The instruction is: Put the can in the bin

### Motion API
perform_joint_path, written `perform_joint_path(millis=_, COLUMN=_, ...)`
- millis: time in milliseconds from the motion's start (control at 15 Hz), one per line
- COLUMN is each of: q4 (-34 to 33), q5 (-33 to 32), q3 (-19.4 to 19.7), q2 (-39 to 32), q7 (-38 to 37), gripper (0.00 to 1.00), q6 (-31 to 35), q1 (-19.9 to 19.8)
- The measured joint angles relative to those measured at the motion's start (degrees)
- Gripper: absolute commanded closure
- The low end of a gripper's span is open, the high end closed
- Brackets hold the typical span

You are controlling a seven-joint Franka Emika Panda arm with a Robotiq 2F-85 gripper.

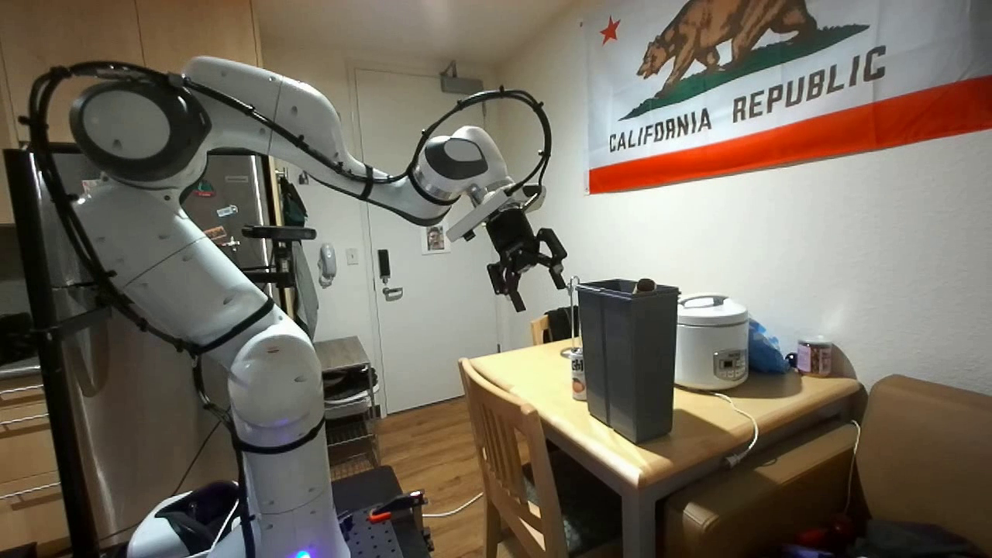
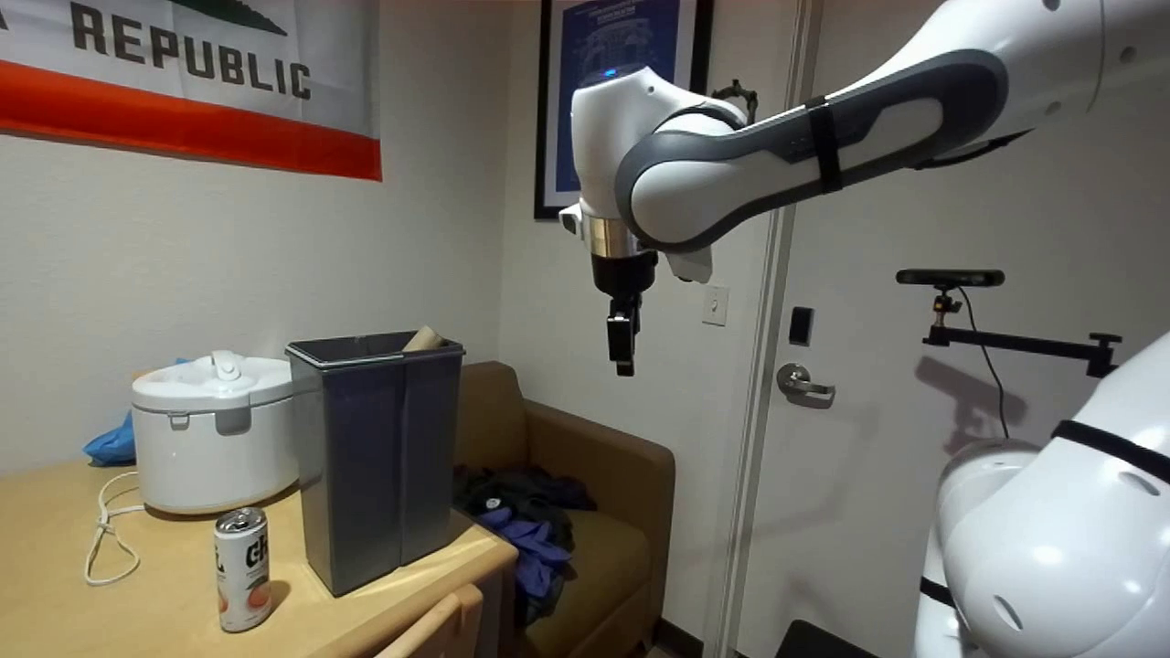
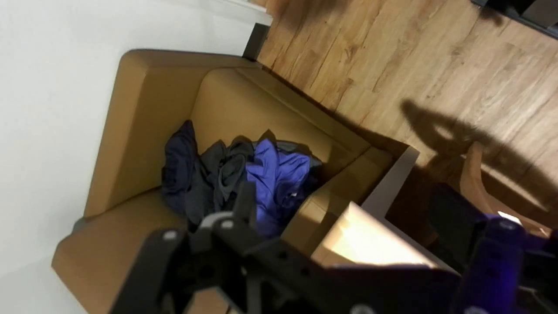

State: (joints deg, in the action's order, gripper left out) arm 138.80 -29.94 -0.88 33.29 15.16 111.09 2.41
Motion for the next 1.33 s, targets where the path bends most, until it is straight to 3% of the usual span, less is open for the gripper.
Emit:
perform_joint_path(millis=200, q4=0.0, q5=-0.9, q3=-0.8, q2=-0.1, q7=3.3, gripper=0.0, q6=2.1, q1=2.2)
perform_joint_path(millis=533, q4=0.0, q5=-0.1, q3=-0.4, q2=-0.2, q7=4.0, gripper=0.0, q6=2.5, q1=2.2)
perform_joint_path(millis=733, q4=-0.1, q5=8.7, q3=1.5, q2=-1.7, q7=5.1, gripper=0.0, q6=6.7, q1=4.2)
perform_joint_path(millis=1067, q4=-4.5, q5=25.3, q3=2.0, q2=-8.3, q7=10.6, gripper=0.0, q6=12.9, q1=10.8)
perform_joint_path(millis=1333, q4=-11.2, q5=31.6, q3=-0.2, q2=-14.8, q7=16.6, gripper=0.0, q6=12.5, q1=15.2)
